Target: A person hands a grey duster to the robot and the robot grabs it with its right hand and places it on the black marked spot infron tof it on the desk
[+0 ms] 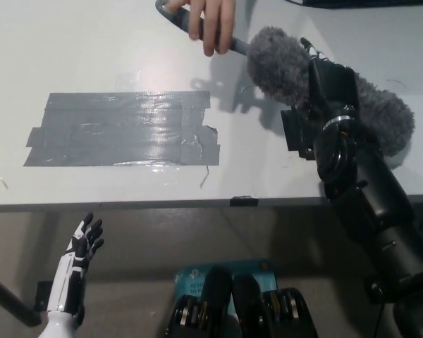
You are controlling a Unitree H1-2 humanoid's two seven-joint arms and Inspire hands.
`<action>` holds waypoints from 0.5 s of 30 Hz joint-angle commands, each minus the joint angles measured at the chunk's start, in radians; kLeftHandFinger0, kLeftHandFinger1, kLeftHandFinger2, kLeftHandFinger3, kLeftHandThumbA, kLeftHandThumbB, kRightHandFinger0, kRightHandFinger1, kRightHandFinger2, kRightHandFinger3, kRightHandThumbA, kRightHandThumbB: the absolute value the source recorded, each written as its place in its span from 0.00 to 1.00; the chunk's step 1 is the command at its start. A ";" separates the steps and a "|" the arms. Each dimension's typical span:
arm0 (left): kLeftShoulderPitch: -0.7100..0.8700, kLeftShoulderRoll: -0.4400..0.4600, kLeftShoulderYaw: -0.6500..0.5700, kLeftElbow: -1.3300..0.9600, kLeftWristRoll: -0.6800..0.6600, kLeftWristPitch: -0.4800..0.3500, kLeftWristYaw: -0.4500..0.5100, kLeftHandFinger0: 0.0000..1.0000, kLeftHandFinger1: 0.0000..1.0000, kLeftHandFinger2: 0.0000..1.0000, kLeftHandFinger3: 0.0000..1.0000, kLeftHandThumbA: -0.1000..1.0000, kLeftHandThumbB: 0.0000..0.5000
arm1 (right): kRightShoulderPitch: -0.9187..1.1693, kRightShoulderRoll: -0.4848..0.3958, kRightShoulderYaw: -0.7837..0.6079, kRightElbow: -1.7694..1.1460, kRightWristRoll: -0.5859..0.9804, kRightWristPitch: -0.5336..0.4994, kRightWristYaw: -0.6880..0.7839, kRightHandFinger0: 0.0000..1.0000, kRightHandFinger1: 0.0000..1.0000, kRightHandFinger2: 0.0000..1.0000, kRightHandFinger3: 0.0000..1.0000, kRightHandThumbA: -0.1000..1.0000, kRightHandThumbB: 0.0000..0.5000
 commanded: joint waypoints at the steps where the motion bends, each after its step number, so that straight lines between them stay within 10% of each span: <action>1: -0.018 0.014 -0.001 -0.031 -0.003 -0.006 -0.004 1.00 1.00 1.00 1.00 1.00 0.14 | -0.043 -0.010 0.011 -0.067 0.018 -0.068 -0.122 0.04 0.55 0.92 1.00 0.00 0.40; 15: -0.027 0.020 -0.003 -0.033 -0.011 0.003 -0.013 1.00 1.00 1.00 1.00 0.99 0.11 | -0.049 -0.145 0.094 -0.143 -0.027 -0.076 -0.084 0.03 0.54 0.97 0.87 0.00 0.46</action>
